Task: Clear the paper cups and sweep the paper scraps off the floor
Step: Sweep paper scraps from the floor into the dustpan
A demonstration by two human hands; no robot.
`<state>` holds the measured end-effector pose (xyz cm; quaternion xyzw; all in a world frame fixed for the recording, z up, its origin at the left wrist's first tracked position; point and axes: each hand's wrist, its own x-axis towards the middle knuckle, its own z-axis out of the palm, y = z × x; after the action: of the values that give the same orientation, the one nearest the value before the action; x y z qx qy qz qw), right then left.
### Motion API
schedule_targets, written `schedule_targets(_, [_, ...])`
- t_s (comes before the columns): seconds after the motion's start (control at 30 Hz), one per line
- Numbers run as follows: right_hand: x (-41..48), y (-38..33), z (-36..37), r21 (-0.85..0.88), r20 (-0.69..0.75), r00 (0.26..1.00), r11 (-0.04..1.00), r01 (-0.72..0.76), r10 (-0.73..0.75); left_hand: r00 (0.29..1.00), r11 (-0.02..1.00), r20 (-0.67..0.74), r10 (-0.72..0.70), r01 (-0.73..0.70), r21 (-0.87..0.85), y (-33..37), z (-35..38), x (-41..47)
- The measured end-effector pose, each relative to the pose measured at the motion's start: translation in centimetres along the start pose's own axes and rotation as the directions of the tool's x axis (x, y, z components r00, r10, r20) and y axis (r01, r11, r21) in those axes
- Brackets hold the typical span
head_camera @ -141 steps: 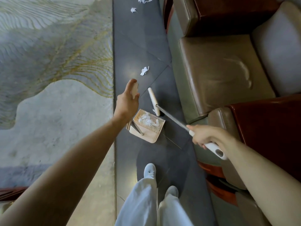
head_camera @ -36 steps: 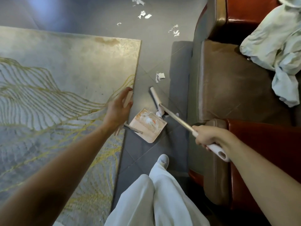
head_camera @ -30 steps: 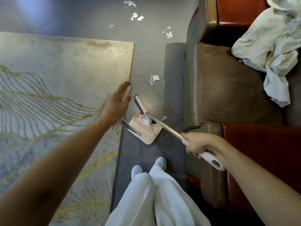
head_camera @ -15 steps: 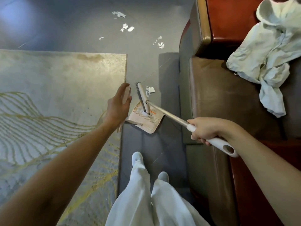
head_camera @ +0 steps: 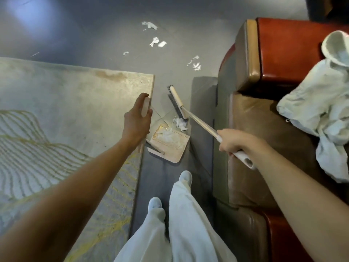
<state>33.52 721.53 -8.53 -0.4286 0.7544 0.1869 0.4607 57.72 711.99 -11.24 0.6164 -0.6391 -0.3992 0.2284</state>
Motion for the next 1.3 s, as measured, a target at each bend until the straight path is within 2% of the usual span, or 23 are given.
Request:
schedule_targets(0.1, [2.3,-0.8,-1.0,-0.091,0.076,0.996,0.995,0.046,-0.039,1.0,1.0,0.001,-0.01,0.01,0.018,1.5,0.7,1.9])
schedule_targets(0.27, [2.8,-0.4,-5.0,0.004,0.292,0.949,0.992,0.123,-0.119,1.0,0.998,0.009,-0.005,0.005,0.056,2.8,1.1,5.5])
schedule_targets(0.37, [2.7,0.6,-7.4,0.022,0.337,0.933,0.991,0.13,-0.13,1.0,0.999,0.017,-0.012,0.011,0.039,3.8,1.8,6.7])
schedule_targets(0.5, [2.7,1.1,-9.5,0.015,0.289,0.948,0.99,0.137,-0.135,1.0,1.0,0.009,-0.03,0.03,0.01,4.8,1.6,7.9])
schedule_targets(0.77, [4.0,0.6,-16.7,0.132,0.177,0.974,0.984,0.122,-0.144,0.995,0.996,-0.03,0.091,-0.09,0.013,8.1,2.1,13.7])
schedule_targets(1.0, [9.8,-1.5,-24.7,0.266,0.071,0.991,0.96,0.088,-0.11,0.982,0.986,-0.088,0.166,-0.164,0.03,10.5,3.6,23.8])
schedule_targets(1.17, [14.3,-3.4,-31.0,0.364,0.002,0.997,0.929,0.072,-0.078,0.98,0.98,-0.045,0.195,-0.194,0.033,13.8,4.2,32.2])
schedule_targets(1.3, [17.2,-3.8,-35.9,0.345,0.002,0.998,0.937,0.057,-0.061,0.984,0.983,-0.015,0.18,-0.179,0.03,15.4,5.9,37.0])
